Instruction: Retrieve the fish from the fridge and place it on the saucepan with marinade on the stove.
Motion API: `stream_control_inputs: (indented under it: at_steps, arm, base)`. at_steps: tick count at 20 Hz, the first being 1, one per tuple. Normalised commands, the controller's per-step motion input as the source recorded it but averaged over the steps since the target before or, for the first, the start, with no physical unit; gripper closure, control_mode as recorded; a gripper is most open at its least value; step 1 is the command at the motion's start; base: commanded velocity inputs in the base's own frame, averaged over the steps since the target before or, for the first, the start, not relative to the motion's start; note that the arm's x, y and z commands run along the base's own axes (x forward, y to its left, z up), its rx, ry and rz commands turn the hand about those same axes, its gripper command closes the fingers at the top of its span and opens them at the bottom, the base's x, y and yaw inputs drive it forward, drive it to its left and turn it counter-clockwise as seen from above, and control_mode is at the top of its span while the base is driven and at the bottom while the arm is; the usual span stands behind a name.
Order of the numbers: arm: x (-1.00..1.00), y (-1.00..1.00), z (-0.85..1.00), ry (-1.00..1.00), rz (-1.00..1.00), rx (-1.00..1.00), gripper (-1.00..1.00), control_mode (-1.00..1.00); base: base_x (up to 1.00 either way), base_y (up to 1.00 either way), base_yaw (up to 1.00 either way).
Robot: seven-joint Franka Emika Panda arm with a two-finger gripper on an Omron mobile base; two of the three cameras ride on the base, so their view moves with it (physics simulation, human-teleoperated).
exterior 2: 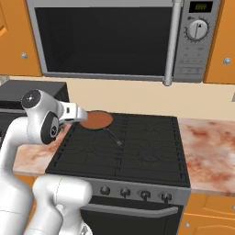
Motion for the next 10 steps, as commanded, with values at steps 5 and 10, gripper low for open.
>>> stream_control_inputs:
  at_steps: [5, 10]
  arm:
    - [0.41, 0.02, -0.24, 0.00, 0.00, 0.02, 1.00, -1.00]
    - [0.49, 0.01, -0.04, 0.00, 0.00, 0.10, 1.00, -1.00]
  base:
    - [0.00, 0.00, 0.00]
    - [0.00, 0.00, 0.00]
